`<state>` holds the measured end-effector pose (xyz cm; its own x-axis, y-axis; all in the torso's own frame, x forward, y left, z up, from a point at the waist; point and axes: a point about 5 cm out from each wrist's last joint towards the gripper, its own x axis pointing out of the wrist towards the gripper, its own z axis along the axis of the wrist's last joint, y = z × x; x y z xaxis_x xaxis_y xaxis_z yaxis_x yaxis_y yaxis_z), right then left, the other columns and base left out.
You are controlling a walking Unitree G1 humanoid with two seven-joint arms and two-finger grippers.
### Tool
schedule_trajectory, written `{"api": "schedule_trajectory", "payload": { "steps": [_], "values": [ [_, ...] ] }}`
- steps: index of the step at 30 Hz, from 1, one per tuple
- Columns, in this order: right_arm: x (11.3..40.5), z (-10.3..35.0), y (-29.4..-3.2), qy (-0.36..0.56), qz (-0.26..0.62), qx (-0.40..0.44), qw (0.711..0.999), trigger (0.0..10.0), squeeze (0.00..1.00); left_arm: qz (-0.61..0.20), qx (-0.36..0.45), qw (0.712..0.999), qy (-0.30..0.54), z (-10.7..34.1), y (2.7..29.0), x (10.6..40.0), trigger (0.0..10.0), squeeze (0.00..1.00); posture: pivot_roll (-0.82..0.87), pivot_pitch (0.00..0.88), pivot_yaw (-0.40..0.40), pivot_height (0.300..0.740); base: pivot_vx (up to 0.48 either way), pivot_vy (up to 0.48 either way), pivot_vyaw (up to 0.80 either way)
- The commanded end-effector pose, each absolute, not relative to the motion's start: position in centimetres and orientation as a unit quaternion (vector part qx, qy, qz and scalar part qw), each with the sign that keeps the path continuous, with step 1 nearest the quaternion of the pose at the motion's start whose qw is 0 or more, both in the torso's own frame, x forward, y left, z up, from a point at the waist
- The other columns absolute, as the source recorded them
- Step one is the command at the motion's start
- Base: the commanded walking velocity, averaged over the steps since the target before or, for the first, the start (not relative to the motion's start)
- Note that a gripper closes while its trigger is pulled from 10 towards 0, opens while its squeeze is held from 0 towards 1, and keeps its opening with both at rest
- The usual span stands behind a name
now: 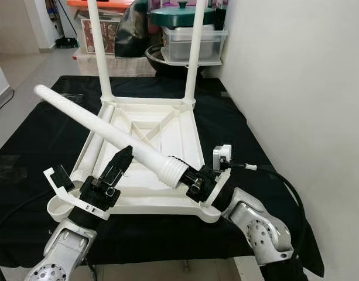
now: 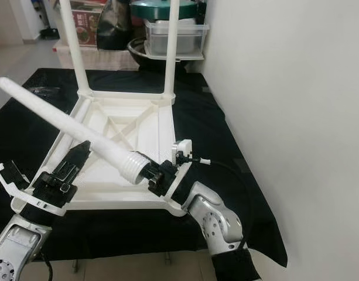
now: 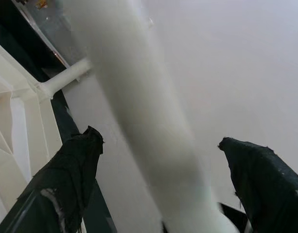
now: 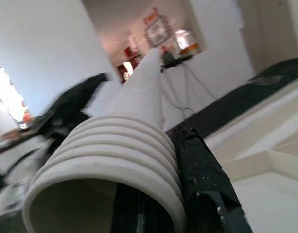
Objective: Building children table
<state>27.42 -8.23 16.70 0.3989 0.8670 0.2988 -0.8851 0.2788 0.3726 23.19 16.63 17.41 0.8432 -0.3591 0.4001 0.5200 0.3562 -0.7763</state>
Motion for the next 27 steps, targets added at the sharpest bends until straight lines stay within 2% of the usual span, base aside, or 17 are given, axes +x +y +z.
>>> {"api": "schedule_trajectory", "payload": {
  "steps": [1, 4, 9, 15, 16, 17, 21, 22, 27],
  "values": [
    [26.6, 17.2, -8.1, -0.027, 0.579, 0.251, 0.775, 0.0, 0.0, -0.257, -0.495, 0.828, -0.064, 16.8, 16.8, 23.2, 10.0, 0.0, 0.07, 0.0, -0.094, 0.74, 0.0, 0.0, 0.0],
    [25.9, 16.6, -8.4, -0.012, 0.601, 0.241, 0.762, 0.0, 0.0, -0.253, -0.499, 0.826, -0.065, 16.8, 16.9, 23.3, 10.0, 0.0, 0.07, 0.0, -0.095, 0.74, 0.0, 0.0, 0.0],
    [25.4, 15.3, -9.3, 0.02, 0.616, 0.214, 0.758, 0.0, 0.0, -0.252, -0.503, 0.824, -0.071, 17.1, 17.1, 23.3, 10.0, 0.0, 0.08, 0.0, -0.1, 0.74, 0.0, 0.0, 0.0],
    [24.9, 13.4, -13.0, 0.083, 0.625, 0.155, 0.76, 0.0, 0.0, -0.245, -0.512, 0.818, -0.091, 17.6, 17.6, 23.2, 10.0, 0.0, 0.08, 0.0, -0.109, 0.74, 0.0, 0.0, 0.0],
    [24.8, 13.3, -13.7, 0.09, 0.626, 0.147, 0.76, 0.0, 0.0, -0.243, -0.513, 0.818, -0.093, 17.6, 17.7, 23.2, 4.6, 0.0, 0.08, 0.0, -0.109, 0.74, 0.0, 0.0, 0.0],
    [25.0, 13.4, -14.5, 0.094, 0.621, 0.14, 0.766, 0.0, 0.0, -0.239, -0.514, 0.819, -0.094, 17.6, 17.8, 23.2, 0.0, 0.0, 0.07, 0.0, -0.106, 0.74, 0.0, 0.0, 0.0],
    [25.1, 13.5, -15.0, 0.096, 0.617, 0.135, 0.769, 0.0, 0.0, -0.238, -0.514, 0.819, -0.095, 17.6, 17.8, 23.2, 0.0, 0.0, 0.07, 0.0, -0.106, 0.74, 0.0, 0.0, 0.0],
    [25.3, 13.7, -16.2, 0.099, 0.61, 0.128, 0.776, 0.0, 0.0, -0.236, -0.515, 0.818, -0.096, 17.6, 17.8, 23.3, 0.0, 0.0, 0.07, 0.0, -0.106, 0.74, 0.0, 0.0, 0.0],
    [25.1, 13.8, -17.4, 0.106, 0.607, 0.119, 0.779, 0.0, 0.0, -0.228, -0.518, 0.818, -0.102, 17.8, 18.3, 23.3, 0.0, 0.0, 0.08, 0.0, -0.105, 0.74, 0.0, 0.0, 0.0]
  ]
}}
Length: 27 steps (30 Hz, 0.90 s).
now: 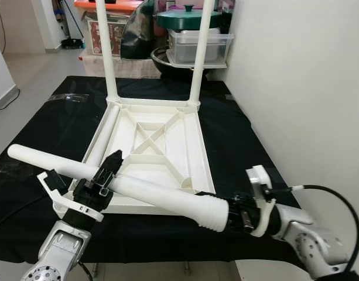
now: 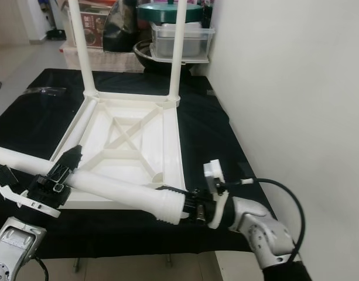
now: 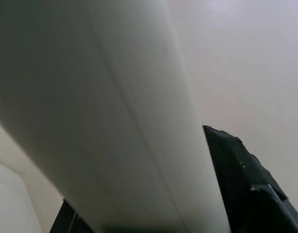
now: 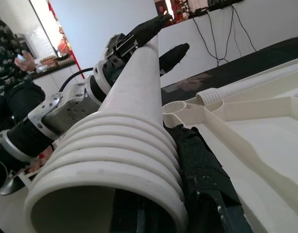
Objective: Building children table
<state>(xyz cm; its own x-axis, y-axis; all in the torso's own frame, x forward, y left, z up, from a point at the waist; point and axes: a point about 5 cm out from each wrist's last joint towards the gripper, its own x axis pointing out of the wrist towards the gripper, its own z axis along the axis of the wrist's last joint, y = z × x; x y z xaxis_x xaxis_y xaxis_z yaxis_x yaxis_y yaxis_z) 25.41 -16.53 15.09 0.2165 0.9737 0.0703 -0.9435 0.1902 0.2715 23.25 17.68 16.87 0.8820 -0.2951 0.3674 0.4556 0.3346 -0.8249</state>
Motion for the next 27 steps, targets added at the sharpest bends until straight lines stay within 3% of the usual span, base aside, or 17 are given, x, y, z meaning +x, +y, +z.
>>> {"api": "schedule_trajectory", "payload": {
  "steps": [1, 12, 13, 16, 17, 18, 19, 21, 22, 24, 27],
  "values": [
    [25.1, 13.8, -17.4, 0.106, 0.607, 0.119, 0.779, 0.0, 0.0, -0.228, -0.518, 0.818, -0.102, 17.8, 18.3, 23.3, 0.0, 0.0, 0.08, 0.0, -0.105, 0.74, 0.0, 0.0, 0.0],
    [25.1, 13.7, -18.3, 0.113, 0.607, 0.109, 0.779, 0.0, 0.0, -0.217, -0.519, 0.82, -0.105, 17.8, 18.7, 23.5, 0.0, 0.0, 0.08, 0.0, -0.102, 0.74, 0.0, 0.0, 0.0],
    [25.1, 13.6, -18.1, 0.112, 0.607, 0.109, 0.779, 0.0, 0.0, -0.214, -0.515, 0.824, -0.098, 17.7, 18.7, 23.6, 10.0, 0.0, 0.08, 0.0, -0.102, 0.74, 0.0, 0.0, 0.0],
    [25.2, 13.6, -17.9, 0.11, 0.608, 0.107, 0.779, 0.0, 0.0, -0.209, -0.516, 0.825, -0.094, 17.6, 18.8, 23.7, 10.0, 0.0, 0.08, 0.0, -0.102, 0.74, 0.0, 0.0, 0.0],
    [25.5, 13.2, -17.7, 0.124, 0.594, 0.088, 0.79, 1.0, 0.0, -0.206, -0.515, 0.827, -0.091, 17.6, 18.9, 23.8, 10.0, 0.0, 0.08, 0.0, -0.103, 0.74, 0.0, 0.0, 0.0],
    [25.5, 13.2, -17.7, 0.124, 0.594, 0.088, 0.79, 1.0, 0.0, -0.206, -0.515, 0.827, -0.091, 17.6, 18.9, 23.8, 10.0, 0.0, 0.08, 0.0, -0.103, 0.74, 0.0, 0.0, 0.0],
    [25.5, 13.0, -17.5, 0.133, 0.589, 0.082, 0.793, 10.0, 0.0, -0.204, -0.514, 0.828, -0.09, 17.6, 19.0, 23.8, 10.0, 0.0, 0.08, 0.0, -0.103, 0.74, 0.0, 0.0, 0.0],
    [25.6, 12.9, -17.3, 0.139, 0.588, 0.079, 0.793, 10.0, 0.0, -0.204, -0.515, 0.828, -0.09, 17.6, 19.0, 23.8, 10.0, 0.0, 0.08, 0.0, -0.103, 0.74, 0.0, 0.0, 0.0],
    [25.8, 13.1, -17.2, 0.131, 0.582, 0.082, 0.799, 10.0, 1.0, -0.205, -0.513, 0.828, -0.092, 17.8, 19.2, 23.9, 10.0, 0.0, 0.08, 0.0, -0.103, 0.74, 0.0, 0.0, 0.0],
    [25.8, 13.1, -17.2, 0.131, 0.582, 0.082, 0.799, 10.0, 1.0, -0.205, -0.513, 0.828, -0.092, 17.8, 19.2, 23.9, 10.0, 0.0, 0.08, 0.0, -0.103, 0.74, 0.0, 0.0, 0.0],
    [26.8, 13.2, -17.5, 0.107, 0.549, 0.098, 0.823, 10.0, 1.0, -0.177, -0.504, 0.836, -0.123, 18.9, 20.9, 25.0, 10.0, 0.0, 0.07, 0.0, -0.102, 0.74, 0.0, 0.0, 0.0]
  ]
}}
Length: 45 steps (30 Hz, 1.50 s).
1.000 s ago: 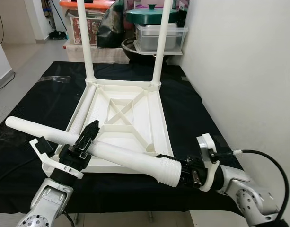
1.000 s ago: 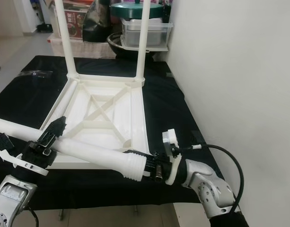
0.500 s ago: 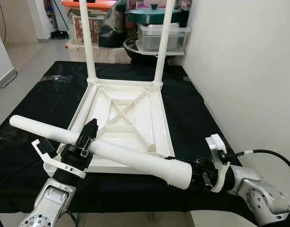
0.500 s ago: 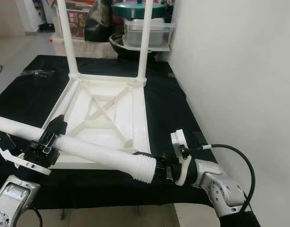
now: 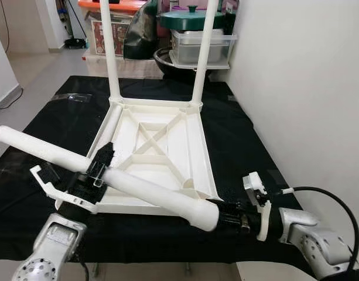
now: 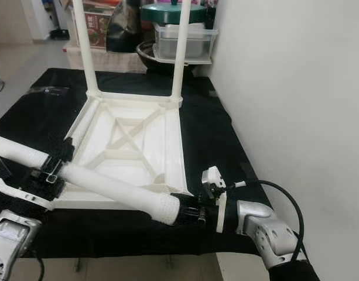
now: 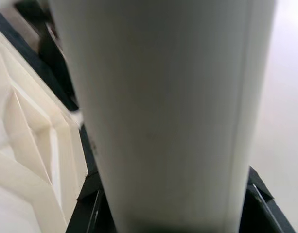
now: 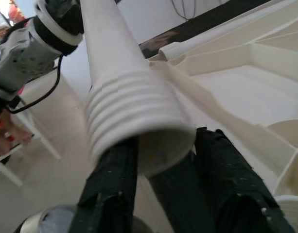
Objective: Building children table
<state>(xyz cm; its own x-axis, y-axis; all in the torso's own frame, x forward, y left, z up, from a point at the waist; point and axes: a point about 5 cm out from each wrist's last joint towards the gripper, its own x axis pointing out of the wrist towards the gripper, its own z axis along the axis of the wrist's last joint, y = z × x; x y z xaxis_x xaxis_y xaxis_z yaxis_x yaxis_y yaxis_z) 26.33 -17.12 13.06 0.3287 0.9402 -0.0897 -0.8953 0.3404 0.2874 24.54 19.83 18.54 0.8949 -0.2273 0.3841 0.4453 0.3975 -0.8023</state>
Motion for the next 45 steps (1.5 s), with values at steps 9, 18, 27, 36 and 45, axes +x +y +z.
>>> {"api": "schedule_trajectory", "payload": {
  "steps": [9, 18, 27, 36, 45],
  "values": [
    [27.7, 12.7, -18.6, 0.095, 0.479, 0.114, 0.865, 10.0, 1.0, -0.132, -0.496, 0.833, -0.204, 22.2, 25.4, 26.4, 10.0, 0.0, 0.06, 0.0, -0.097, 0.74, 0.0, 0.0, 0.0],
    [32.3, 19.3, -19.2, -0.018, 0.369, -0.028, 0.929, 10.0, 0.0, -0.203, -0.452, 0.851, -0.175, 23.2, 23.7, 27.8, 10.0, 0.0, 0.04, 0.0, -0.084, 0.74, 0.0, 0.0, 0.0],
    [32.9, 25.3, -13.1, -0.125, 0.438, -0.067, 0.887, 10.0, 0.0, -0.242, -0.448, 0.849, -0.143, 22.6, 20.5, 29.0, 10.0, 0.0, 0.03, 0.0, -0.077, 0.74, 0.0, 0.0, 0.0],
    [29.3, 23.2, -6.9, -0.035, 0.616, -0.014, 0.787, 10.0, 0.0, -0.296, -0.419, 0.852, -0.105, 22.0, 18.3, 28.8, 10.0, 0.0, 0.03, 0.0, -0.074, 0.74, 0.0, 0.0, 0.0],
    [30.8, 21.6, -6.0, 0.03, 0.57, -0.07, 0.818, 10.0, 0.0, -0.328, -0.393, 0.854, -0.094, 21.9, 16.6, 28.9, 10.0, 0.0, 0.03, 0.0, -0.073, 0.74, 0.0, 0.0, 0.0]
  ]
}}
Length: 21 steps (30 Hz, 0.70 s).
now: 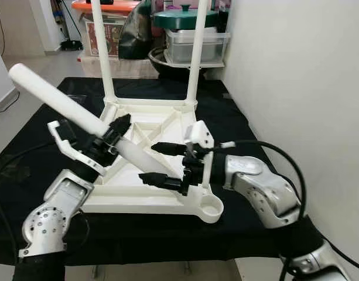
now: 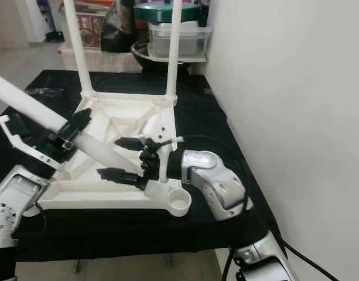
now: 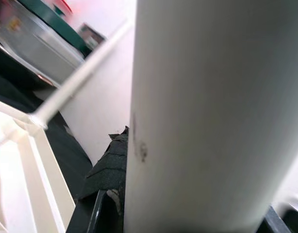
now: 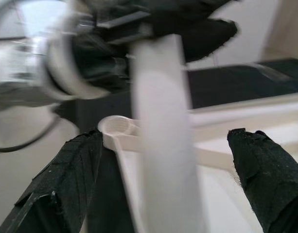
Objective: Building children table
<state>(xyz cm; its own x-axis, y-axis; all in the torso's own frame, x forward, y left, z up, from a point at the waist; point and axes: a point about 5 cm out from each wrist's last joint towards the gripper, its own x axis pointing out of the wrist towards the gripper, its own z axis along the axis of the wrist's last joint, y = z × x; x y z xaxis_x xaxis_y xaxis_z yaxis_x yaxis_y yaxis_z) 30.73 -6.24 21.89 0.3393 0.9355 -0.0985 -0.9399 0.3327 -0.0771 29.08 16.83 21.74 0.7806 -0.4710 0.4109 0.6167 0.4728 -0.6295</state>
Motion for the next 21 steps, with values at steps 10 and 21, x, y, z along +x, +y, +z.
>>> {"api": "schedule_trajectory", "payload": {
  "steps": [10, 21],
  "values": [
    [30.6, 20.6, -4.9, 0.069, 0.566, -0.085, 0.817, 10.0, 0.0, -0.35, -0.38, 0.853, -0.075, 21.4, 15.5, 28.7, 10.0, 0.0, 0.02, 0.0, -0.065, 0.74, 0.0, 0.0, 0.0],
    [29.2, 18.7, -3.1, 0.122, 0.619, -0.132, 0.765, 9.8, 0.0, -0.389, -0.364, 0.845, -0.053, 21.2, 13.3, 28.9, 10.0, 0.0, 0.01, 0.0, -0.065, 0.74, 0.0, 0.0, 0.0]
  ]
}}
